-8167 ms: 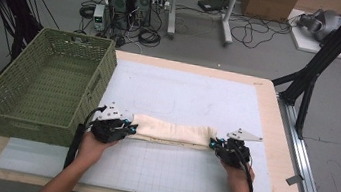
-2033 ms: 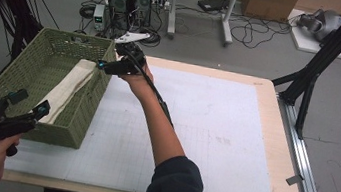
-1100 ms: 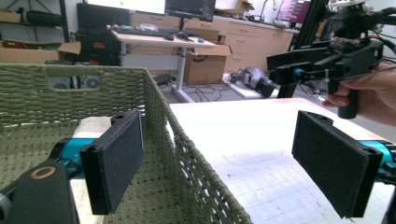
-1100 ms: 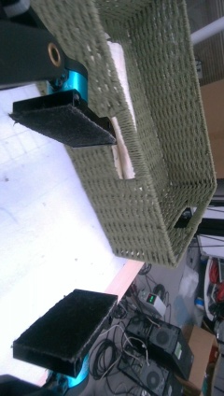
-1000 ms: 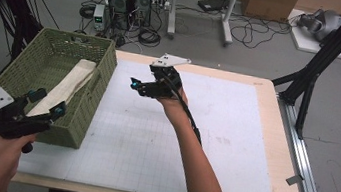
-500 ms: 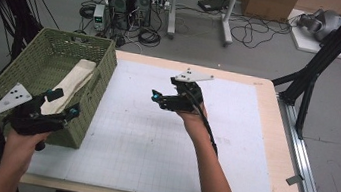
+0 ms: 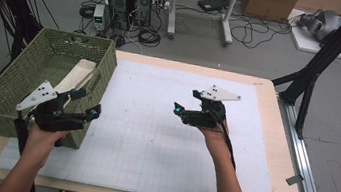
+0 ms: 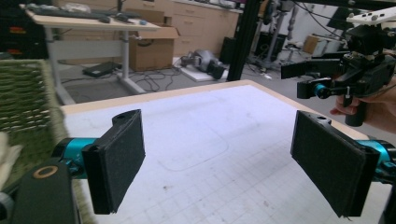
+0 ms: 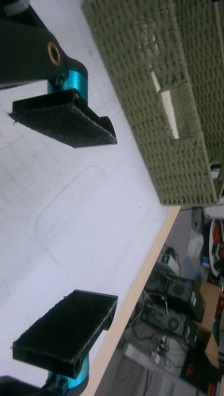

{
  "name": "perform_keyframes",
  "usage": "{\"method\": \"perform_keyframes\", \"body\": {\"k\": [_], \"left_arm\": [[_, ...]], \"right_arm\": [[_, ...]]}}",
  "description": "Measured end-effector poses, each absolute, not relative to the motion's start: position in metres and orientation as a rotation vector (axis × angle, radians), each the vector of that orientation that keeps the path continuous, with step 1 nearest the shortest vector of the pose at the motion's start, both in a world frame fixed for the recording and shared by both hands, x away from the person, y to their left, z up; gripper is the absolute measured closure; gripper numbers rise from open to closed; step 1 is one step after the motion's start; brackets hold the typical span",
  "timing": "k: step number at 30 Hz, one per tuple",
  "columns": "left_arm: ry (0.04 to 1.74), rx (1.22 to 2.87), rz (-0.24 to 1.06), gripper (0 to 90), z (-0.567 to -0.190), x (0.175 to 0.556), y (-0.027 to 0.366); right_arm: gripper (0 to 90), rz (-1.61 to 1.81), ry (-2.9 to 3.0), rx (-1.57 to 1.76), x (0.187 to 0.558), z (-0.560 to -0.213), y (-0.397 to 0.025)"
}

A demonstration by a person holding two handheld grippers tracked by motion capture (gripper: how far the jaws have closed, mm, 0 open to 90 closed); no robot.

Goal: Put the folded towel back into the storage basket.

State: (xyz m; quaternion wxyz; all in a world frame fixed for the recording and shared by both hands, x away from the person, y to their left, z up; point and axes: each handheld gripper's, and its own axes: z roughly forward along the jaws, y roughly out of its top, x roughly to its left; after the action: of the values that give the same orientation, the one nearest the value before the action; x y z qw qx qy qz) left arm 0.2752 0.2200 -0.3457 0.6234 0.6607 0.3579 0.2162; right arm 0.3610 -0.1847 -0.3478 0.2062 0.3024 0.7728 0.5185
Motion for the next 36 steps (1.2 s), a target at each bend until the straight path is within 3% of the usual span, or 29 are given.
{"method": "perform_keyframes", "body": {"k": [9,25,36], "left_arm": [[0.736,1.564,0.400,17.8,-0.356,0.284,0.191],[0.667,1.625,0.389,17.8,-0.377,0.291,0.162],[0.674,1.646,0.387,17.6,-0.399,0.297,0.149]], "right_arm": [[17.9,1.348,2.098,0.873,0.331,-0.358,-0.217],[17.9,1.302,1.960,0.989,0.290,-0.386,-0.274],[17.8,1.239,1.912,1.032,0.277,-0.406,-0.291]]}}
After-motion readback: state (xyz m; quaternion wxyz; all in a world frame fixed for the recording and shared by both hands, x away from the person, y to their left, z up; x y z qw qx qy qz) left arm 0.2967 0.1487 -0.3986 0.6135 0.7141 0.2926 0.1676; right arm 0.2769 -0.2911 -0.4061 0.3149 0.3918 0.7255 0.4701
